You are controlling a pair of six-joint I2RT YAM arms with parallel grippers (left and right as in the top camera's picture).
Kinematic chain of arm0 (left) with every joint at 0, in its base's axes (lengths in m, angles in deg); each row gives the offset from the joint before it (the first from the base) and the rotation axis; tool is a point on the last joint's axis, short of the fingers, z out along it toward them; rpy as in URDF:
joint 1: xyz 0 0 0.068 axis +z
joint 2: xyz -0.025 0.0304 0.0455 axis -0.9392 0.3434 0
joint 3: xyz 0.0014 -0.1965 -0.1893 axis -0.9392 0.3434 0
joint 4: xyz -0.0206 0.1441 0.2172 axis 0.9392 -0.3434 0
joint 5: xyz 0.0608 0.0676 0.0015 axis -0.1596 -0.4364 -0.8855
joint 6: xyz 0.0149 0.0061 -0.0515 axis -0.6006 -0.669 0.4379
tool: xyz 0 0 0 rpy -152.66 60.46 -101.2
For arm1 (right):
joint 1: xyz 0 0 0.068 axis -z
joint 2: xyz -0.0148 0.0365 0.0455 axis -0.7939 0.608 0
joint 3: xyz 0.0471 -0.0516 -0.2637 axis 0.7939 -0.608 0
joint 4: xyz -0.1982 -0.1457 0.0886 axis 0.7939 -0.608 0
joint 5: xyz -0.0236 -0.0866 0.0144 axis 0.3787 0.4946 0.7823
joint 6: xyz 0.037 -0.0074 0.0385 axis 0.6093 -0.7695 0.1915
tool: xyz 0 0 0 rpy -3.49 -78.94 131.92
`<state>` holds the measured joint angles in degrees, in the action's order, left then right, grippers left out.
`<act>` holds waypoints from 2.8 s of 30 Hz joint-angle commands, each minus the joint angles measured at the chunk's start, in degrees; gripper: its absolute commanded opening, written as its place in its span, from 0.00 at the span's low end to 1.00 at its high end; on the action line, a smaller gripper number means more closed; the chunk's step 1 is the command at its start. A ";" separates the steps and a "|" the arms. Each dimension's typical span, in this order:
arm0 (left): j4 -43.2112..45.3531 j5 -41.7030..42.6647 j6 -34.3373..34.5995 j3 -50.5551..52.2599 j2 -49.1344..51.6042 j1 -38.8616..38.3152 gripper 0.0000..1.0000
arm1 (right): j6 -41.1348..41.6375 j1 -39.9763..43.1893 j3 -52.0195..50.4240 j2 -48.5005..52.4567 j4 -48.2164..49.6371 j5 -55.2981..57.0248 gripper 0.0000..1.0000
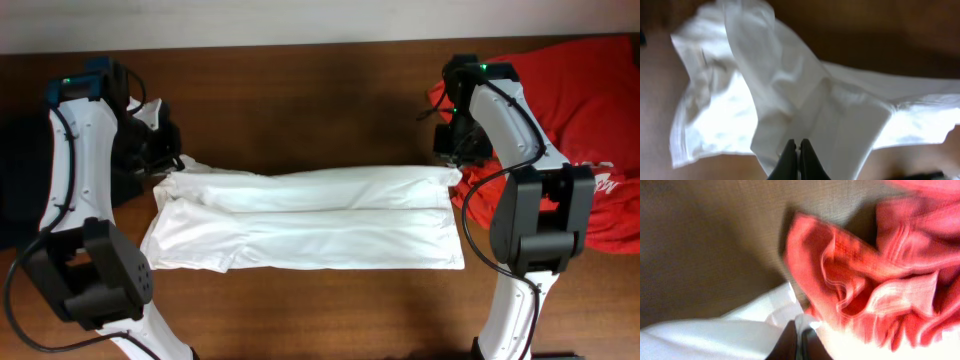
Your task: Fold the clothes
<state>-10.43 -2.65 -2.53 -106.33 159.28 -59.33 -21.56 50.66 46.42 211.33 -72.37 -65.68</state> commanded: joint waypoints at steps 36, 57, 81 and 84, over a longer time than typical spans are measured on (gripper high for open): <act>40.26 -20.70 3.10 43.93 -13.94 -3.41 0.05 | 0.11 -2.21 -12.63 -1.16 -14.23 1.86 0.12; 41.13 -22.64 4.76 49.42 -13.94 -3.30 0.26 | -6.36 -2.12 -14.19 -0.74 4.79 -5.25 0.43; 55.82 -26.56 7.67 50.27 -9.03 4.76 0.61 | -1.18 4.13 -14.88 -1.27 6.54 1.73 0.24; 47.82 -26.08 7.06 40.57 -9.97 6.62 0.67 | -1.16 4.13 -4.59 -3.54 -1.14 0.90 0.31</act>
<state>41.35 -26.80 4.84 -59.86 149.14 -53.58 -22.98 54.36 36.63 209.84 -71.03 -65.88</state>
